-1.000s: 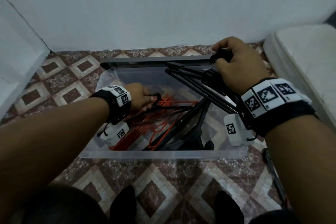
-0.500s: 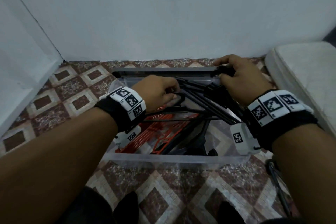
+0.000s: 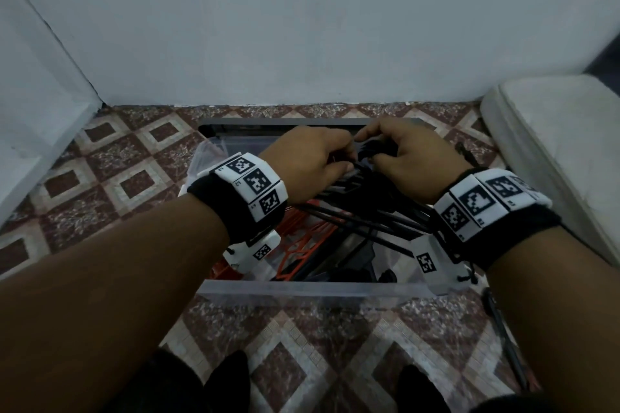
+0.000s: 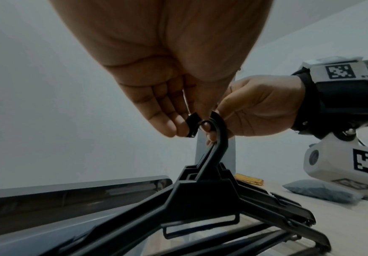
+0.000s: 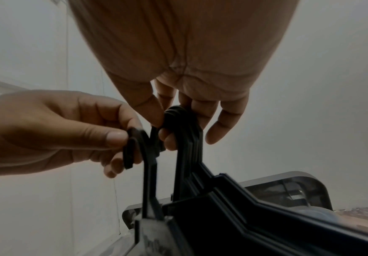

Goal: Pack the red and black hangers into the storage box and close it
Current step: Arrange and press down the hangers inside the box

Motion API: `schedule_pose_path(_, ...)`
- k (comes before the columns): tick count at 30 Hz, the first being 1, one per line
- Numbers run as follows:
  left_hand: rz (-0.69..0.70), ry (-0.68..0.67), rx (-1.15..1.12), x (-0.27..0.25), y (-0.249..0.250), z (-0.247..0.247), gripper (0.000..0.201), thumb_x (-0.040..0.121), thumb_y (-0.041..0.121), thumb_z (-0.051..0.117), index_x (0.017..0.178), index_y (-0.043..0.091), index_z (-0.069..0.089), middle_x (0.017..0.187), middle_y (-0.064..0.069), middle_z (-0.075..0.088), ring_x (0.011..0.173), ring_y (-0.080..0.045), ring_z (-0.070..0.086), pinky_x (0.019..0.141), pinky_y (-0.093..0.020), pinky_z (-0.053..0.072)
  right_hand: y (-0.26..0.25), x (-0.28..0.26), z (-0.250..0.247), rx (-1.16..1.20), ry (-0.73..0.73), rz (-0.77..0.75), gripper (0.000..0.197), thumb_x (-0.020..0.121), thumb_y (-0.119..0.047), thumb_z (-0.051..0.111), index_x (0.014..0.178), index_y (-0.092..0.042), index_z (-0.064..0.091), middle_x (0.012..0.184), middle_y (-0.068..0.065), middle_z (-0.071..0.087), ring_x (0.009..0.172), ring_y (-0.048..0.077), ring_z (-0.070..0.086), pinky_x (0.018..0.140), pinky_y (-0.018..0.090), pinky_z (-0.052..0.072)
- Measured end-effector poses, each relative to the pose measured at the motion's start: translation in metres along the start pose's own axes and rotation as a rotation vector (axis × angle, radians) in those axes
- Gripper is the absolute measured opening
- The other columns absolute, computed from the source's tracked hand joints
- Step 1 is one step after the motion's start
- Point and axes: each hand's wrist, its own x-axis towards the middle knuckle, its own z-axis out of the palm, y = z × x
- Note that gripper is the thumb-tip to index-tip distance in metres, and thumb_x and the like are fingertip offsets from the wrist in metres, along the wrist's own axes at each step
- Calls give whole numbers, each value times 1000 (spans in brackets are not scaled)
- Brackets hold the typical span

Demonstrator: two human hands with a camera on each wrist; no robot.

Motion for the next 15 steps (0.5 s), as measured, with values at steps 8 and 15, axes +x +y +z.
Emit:
schedule_pose_path(8,-91,179,-121,-1,6,2,15,87,36,70,94,23,66,66,20,54,60,6,52,56,-7,33,-5,-2,2,48,-86,-35,35,87,-22,67,120,-30,59,105,-5,72,93,14,69,85,43,56)
schedule_pose_path(15,-117,85,-68,1,-11,14,52,82,54,66,123,24,56,114,5,63,105,-12,59,88,-29,49,-11,1,0,84,32,-41,27,92,-15,49,111,-33,51,98,4,68,78,23,64,63,34,51)
